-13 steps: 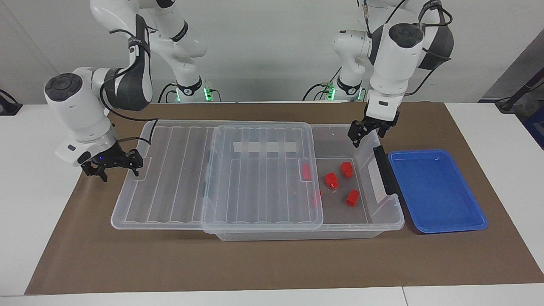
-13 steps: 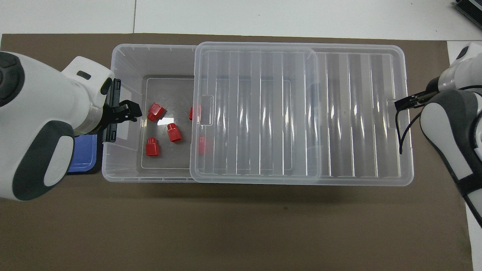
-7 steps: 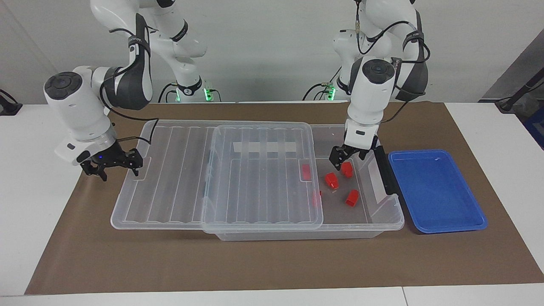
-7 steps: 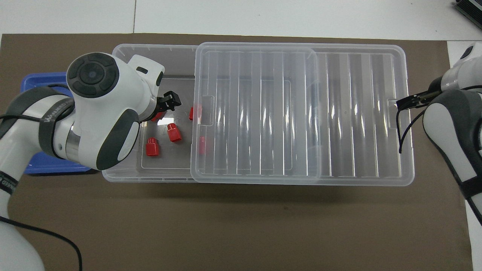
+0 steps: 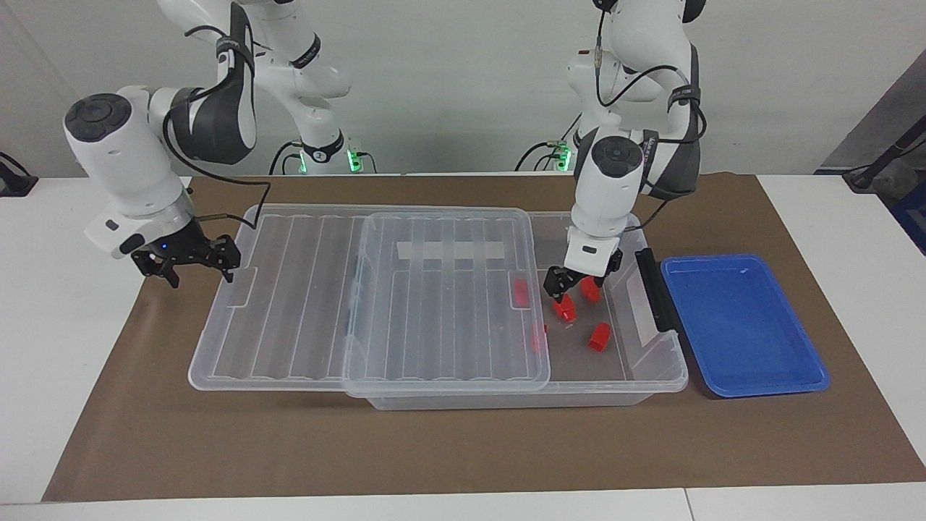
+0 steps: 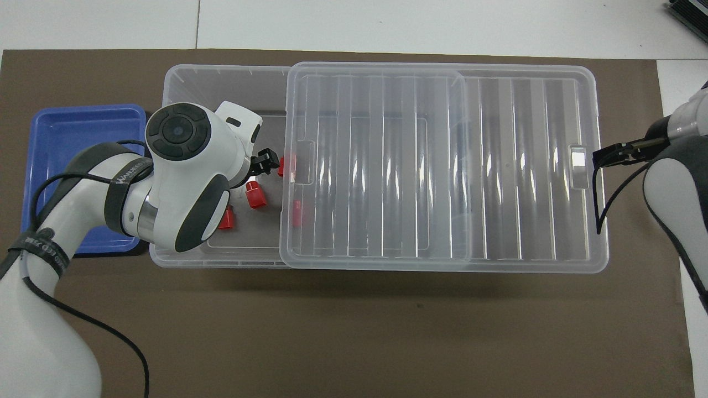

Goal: Place red block in blue tray from box
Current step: 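Lower the left gripper into the box and grasp a red block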

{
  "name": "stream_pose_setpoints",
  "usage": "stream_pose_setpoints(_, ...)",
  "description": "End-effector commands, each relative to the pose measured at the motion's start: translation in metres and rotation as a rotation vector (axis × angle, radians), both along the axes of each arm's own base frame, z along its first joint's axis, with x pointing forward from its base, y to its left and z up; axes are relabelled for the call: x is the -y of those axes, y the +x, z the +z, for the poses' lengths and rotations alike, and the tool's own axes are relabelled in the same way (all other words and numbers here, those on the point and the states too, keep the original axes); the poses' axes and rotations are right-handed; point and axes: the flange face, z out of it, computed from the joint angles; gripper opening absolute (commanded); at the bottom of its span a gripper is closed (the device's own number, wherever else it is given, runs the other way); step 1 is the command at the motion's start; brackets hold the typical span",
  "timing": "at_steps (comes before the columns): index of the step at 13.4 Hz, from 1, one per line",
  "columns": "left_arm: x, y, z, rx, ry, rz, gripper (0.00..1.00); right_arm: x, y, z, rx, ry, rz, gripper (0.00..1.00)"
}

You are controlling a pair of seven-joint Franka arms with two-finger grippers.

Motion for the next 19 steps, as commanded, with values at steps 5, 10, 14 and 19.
stream_pose_setpoints(5, 0.011, -0.016, -0.026, 0.037, -0.019, -0.021, 1.00, -0.027, -0.023, 0.062, 0.016, 0.022, -0.098, 0.97)
stream_pose_setpoints(10, 0.012, -0.016, -0.046, 0.037, -0.022, -0.029, 1.00, -0.056, -0.014, 0.097, 0.011, 0.030, -0.107, 0.96)
stream_pose_setpoints(14, 0.011, -0.020, -0.054, 0.040, -0.025, -0.040, 0.95, -0.058, -0.013, 0.094, 0.001, 0.031, -0.114, 0.96)
stream_pose_setpoints(19, 0.011, -0.021, -0.054, 0.028, -0.018, -0.041, 0.32, -0.058, -0.014, 0.095, 0.002, 0.031, -0.118, 0.96)
